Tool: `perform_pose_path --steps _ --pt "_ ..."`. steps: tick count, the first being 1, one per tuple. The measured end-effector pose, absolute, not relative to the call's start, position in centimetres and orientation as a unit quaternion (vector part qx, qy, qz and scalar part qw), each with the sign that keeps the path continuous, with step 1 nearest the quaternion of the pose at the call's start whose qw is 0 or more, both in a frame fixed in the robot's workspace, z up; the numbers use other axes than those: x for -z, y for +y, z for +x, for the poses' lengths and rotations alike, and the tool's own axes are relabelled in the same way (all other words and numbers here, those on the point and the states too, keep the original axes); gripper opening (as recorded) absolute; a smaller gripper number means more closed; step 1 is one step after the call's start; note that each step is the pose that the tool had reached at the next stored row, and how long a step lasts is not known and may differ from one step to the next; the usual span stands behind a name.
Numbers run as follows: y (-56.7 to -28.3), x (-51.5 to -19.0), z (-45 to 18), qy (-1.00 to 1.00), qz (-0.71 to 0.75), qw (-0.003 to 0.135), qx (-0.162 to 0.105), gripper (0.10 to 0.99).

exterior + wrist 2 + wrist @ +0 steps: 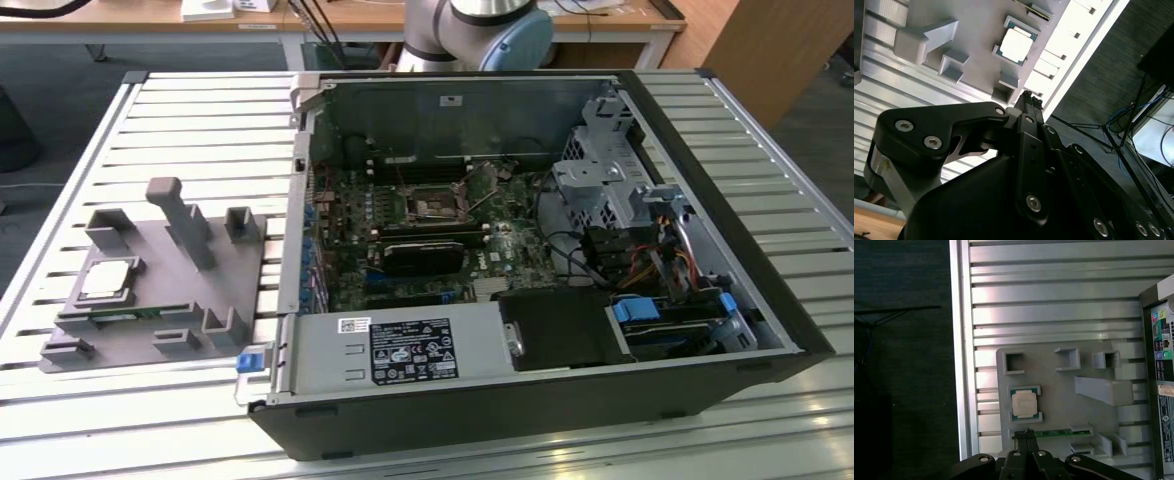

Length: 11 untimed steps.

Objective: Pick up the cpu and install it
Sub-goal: 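Pick up the cpu and move it towards the insertion slot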

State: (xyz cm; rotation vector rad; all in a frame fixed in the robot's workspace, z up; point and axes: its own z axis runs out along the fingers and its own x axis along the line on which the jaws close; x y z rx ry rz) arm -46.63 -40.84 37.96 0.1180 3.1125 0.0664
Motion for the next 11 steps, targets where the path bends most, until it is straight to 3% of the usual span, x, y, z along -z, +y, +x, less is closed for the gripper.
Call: perform_pose_path --steps 11 --pt "-40.84 -37.44 -46.64 0.999 0.038 0.013 -0.021 0.106"
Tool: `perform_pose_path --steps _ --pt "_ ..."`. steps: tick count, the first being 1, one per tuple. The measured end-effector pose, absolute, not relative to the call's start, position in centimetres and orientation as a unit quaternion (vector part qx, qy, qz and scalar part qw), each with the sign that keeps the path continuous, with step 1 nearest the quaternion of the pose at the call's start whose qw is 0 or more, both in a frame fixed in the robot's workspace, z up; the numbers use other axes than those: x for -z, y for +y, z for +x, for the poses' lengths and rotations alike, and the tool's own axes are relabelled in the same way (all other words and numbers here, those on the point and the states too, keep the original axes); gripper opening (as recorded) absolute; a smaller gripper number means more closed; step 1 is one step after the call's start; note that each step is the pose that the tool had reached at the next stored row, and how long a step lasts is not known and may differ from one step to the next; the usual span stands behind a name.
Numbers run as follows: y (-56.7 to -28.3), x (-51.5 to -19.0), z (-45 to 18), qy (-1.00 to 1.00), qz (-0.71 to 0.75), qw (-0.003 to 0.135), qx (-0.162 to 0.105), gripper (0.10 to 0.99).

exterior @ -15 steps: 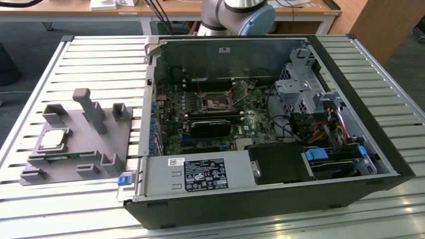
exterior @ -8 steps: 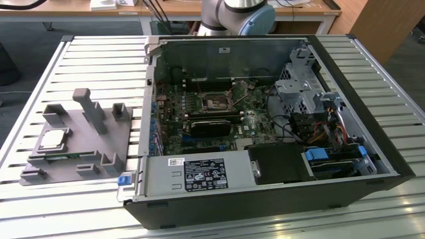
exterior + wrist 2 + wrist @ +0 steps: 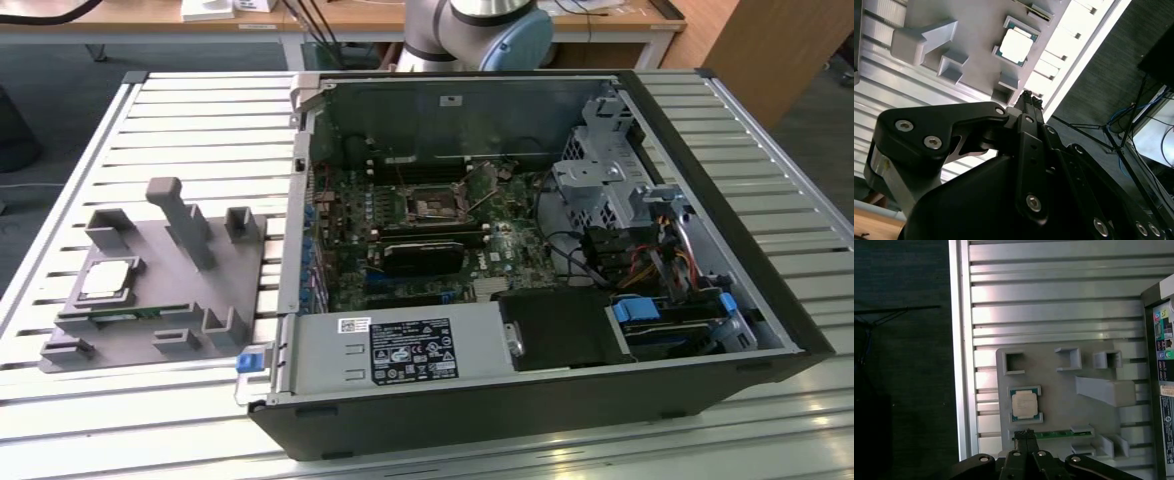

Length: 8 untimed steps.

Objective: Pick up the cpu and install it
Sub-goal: 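Pick up the cpu and move it towards the insertion slot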

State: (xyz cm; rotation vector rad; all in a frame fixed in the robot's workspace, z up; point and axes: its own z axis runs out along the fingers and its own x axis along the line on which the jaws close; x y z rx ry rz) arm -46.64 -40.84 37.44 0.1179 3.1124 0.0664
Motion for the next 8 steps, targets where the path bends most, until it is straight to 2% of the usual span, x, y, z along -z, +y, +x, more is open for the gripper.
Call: perform_pose_path --steps 8 --pt "-40.84 -37.07 -46.64 0.999 0.038 0.013 -0.021 0.106"
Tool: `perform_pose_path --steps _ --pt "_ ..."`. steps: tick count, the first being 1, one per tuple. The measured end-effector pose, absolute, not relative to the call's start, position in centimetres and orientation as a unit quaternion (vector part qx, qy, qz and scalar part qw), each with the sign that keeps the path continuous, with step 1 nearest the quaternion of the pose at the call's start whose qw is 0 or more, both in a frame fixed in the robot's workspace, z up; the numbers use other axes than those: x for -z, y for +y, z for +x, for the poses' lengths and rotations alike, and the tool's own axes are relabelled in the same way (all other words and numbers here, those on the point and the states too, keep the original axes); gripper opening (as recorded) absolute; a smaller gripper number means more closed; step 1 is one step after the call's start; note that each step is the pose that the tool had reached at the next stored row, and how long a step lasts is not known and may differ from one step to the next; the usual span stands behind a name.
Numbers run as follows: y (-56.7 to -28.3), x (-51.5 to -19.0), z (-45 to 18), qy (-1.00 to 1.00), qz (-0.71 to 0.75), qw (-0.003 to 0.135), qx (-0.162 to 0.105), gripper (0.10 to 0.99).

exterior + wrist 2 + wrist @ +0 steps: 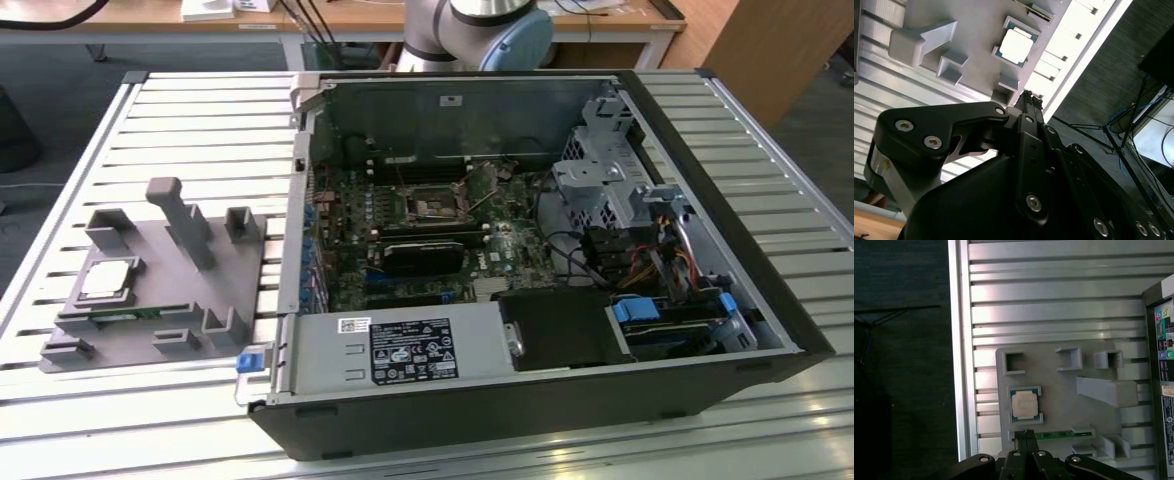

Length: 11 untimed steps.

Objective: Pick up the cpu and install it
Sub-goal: 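Pick up the cpu and move it towards the insertion slot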

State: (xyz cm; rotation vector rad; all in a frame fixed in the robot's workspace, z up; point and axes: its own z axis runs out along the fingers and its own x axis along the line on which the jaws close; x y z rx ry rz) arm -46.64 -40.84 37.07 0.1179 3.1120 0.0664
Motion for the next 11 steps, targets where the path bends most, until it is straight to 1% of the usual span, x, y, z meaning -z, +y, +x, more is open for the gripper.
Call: perform_pose_path --steps 6,7,8,10,11 --pt "-40.84 -36.82 -46.64 0.999 0.038 0.014 -0.021 0.114" --pt "-40.84 -36.78 -46.65 0.999 0.038 0.014 -0.021 0.165" --pt "-40.84 -36.74 -46.65 0.999 0.038 0.014 -0.021 0.165" --pt "-40.84 -36.66 -46.65 0.999 0.038 0.014 -0.021 0.29" --pt "-40.84 -36.62 -46.65 0.999 0.038 0.014 -0.021 0.29"
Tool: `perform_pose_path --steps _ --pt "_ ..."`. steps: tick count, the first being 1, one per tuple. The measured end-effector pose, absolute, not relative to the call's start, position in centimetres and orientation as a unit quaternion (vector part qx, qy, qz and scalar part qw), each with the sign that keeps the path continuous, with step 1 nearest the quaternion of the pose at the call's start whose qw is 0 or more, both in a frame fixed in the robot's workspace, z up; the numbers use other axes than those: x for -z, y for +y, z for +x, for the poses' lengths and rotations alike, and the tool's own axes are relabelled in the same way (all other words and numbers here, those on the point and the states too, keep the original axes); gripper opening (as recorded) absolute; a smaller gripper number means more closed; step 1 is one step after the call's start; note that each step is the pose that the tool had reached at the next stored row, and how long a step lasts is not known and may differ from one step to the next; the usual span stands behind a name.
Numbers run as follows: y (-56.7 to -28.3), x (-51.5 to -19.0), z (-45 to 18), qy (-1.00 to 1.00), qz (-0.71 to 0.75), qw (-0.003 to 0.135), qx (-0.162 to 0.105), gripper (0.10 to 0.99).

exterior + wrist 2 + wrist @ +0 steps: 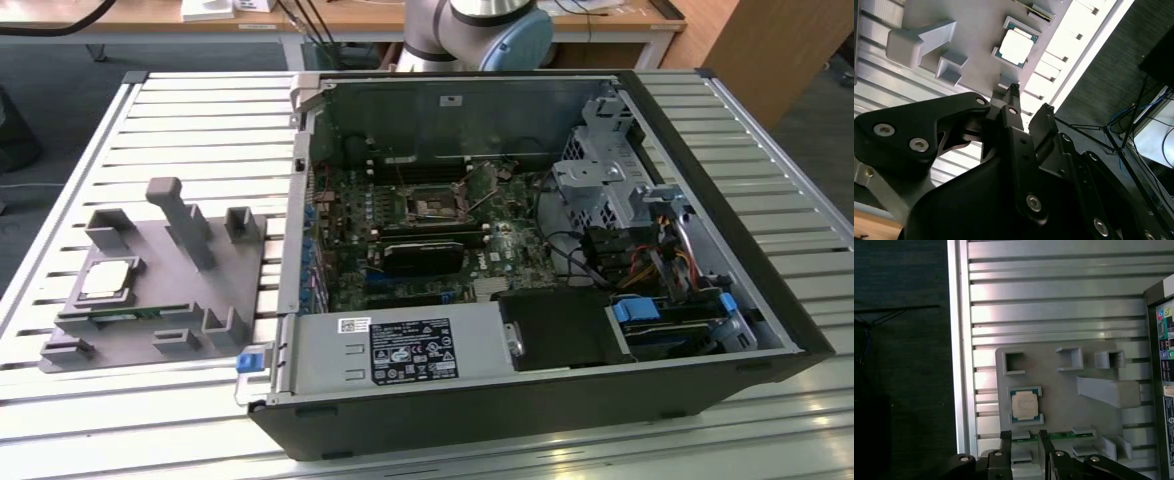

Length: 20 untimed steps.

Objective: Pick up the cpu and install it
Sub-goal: 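Pick up the cpu and move it towards the insertion slot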

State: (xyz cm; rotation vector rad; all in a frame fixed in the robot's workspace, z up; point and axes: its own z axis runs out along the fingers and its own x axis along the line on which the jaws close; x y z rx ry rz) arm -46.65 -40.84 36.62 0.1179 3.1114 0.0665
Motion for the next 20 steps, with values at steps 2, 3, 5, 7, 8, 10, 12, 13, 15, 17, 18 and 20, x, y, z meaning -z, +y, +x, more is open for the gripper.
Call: perform_pose_path --steps 2,3,5,7,8,10,12,13,15,17,18,20 --pt "-40.8 -36.5 -46.6 0.999 0.038 0.014 -0.021 0.408" --pt "-40.8 -36.5 -46.6 0.999 0.038 0.014 -0.021 0.408" --pt "-40.8 -36.4 -46.6 0.999 0.038 0.014 -0.021 0.525" --pt "-40.8 -36.3 -46.6 0.999 0.038 0.014 -0.021 0.58" --pt "-40.8 -36.2 -46.6 0.999 0.038 0.014 -0.021 0.639" --pt "-40.8 -36.1 -46.7 0.999 0.038 0.014 -0.021 0.639" --pt "-40.8 -35.9 -46.7 0.999 0.038 0.014 -0.021 0.702" --pt "-40.8 -35.8 -46.7 0.999 0.038 0.014 -0.021 0.702" --pt "-40.8 -35.7 -46.7 0.999 0.038 0.014 -0.021 0.702" --pt "-40.8 -35.5 -46.7 0.999 0.038 0.014 -0.021 0.702" --pt "-40.8 -35.3 -46.7 0.999 0.038 0.014 -0.021 0.702" --pt "-40.8 -35.0 -46.7 0.999 0.038 0.014 -0.021 0.702"
